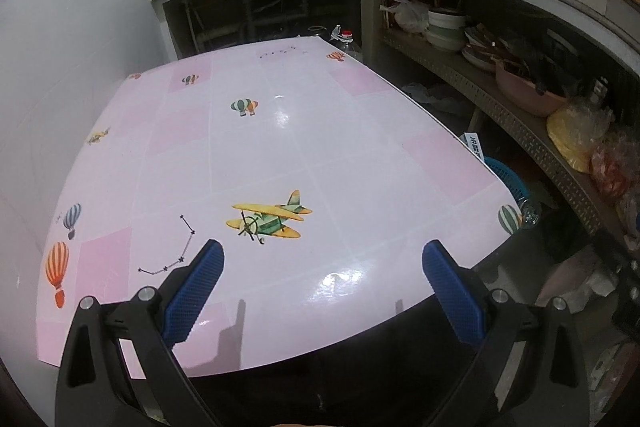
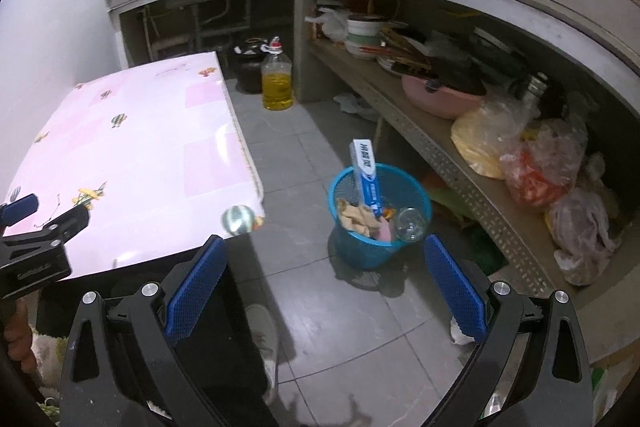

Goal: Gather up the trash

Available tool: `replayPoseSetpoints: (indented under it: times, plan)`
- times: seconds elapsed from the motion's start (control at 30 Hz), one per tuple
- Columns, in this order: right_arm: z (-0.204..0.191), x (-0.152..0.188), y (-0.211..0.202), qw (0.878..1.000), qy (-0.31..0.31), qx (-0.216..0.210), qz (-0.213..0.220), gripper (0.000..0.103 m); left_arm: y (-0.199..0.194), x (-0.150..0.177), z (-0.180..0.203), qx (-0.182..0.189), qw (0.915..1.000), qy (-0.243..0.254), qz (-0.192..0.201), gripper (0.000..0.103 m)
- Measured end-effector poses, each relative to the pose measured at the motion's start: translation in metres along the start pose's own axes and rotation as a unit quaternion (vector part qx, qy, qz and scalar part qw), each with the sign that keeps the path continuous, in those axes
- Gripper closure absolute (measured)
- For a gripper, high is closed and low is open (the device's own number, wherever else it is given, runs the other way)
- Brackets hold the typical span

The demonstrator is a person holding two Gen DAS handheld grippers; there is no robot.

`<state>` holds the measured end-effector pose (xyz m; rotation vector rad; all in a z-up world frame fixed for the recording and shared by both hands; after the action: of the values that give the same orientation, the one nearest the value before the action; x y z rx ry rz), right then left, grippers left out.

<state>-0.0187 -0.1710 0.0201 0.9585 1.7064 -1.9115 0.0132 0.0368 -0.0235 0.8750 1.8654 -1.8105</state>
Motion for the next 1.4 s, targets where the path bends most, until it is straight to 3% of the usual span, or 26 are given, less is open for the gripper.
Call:
replayPoseSetpoints:
  times: [0.47,1.4]
  plan:
    - [0.004,0.0,0.013,1.0,-0.001,-0.014,-0.001,0.008,0.0,0.008,-0.019,-0.041,0.9991,0.005,-0.012,0.006]
    - [-0.002,0.0,0.011,1.0,-0.01,-0.02,0.002,0.008,0.004,0.01,-0.01,-0.026,0.9993,0.012,-0.025,0.006]
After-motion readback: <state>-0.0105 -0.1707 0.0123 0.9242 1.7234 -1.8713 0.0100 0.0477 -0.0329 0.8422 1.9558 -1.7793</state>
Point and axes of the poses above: each gripper's, at about its wrist camera, not at the fingertips, and y roughly the way its jaws point, z to its right, x to its underside, the point moved 2 cm from there along y, roughly the way its jaws point
